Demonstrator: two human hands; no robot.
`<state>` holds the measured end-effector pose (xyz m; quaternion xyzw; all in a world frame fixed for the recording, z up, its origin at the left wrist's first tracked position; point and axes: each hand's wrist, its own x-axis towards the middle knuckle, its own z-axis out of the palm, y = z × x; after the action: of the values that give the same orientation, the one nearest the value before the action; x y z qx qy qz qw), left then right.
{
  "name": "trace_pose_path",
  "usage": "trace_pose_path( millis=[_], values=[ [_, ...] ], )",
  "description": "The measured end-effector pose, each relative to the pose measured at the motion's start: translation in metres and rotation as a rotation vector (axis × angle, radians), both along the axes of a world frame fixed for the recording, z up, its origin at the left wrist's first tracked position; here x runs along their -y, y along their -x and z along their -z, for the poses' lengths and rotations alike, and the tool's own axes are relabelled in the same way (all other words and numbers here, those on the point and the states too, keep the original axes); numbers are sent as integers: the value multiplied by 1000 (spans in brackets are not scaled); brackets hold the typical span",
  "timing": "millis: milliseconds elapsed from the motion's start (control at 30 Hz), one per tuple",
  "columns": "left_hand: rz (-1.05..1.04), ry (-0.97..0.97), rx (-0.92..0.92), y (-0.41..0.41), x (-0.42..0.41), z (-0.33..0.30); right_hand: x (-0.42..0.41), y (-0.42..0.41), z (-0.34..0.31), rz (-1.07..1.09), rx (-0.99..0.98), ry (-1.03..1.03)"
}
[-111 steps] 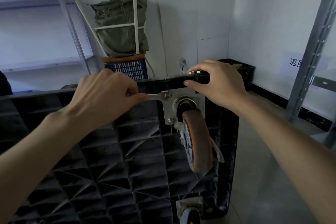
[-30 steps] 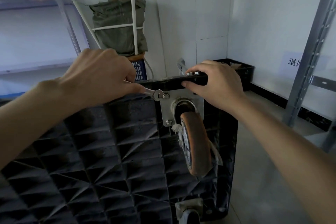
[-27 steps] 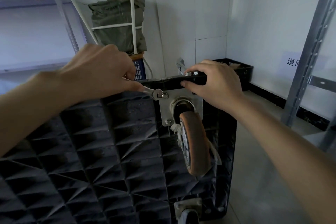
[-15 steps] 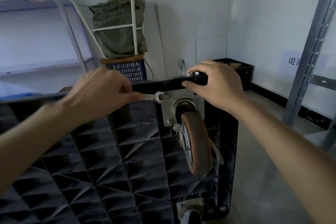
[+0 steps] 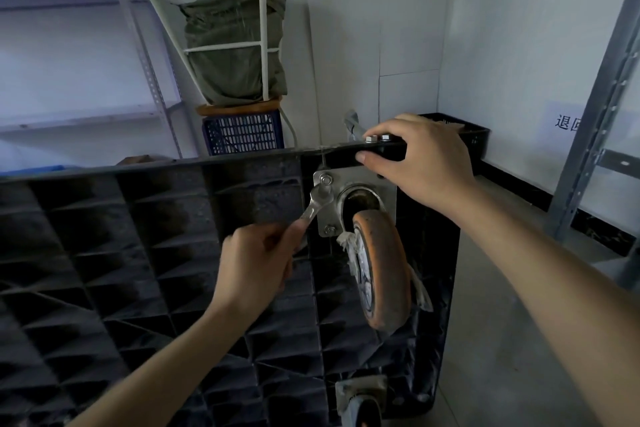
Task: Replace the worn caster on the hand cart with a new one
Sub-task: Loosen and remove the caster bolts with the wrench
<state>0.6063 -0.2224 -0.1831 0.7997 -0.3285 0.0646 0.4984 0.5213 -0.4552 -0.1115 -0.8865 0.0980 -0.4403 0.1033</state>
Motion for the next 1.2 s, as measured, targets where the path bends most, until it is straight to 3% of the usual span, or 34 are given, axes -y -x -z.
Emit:
trace_pose_path(
  millis=[167,433,833,933,1200],
  values=[
    [-77,-39,232,-11,-22,-6,0,0,1,5,8,-10],
    [-112,-353,669,-36,-31,-75,1,0,1,3,4,-6],
    [-66,-669,1025,-42,-15,-140,0,-1,2,18,29,14],
    [-73,-665,956,-42,-14,-137,-1,-1,2,23,31,14],
    [-77,-322,370,-32,-15,-32,-1,0,1,21,17,16]
  ],
)
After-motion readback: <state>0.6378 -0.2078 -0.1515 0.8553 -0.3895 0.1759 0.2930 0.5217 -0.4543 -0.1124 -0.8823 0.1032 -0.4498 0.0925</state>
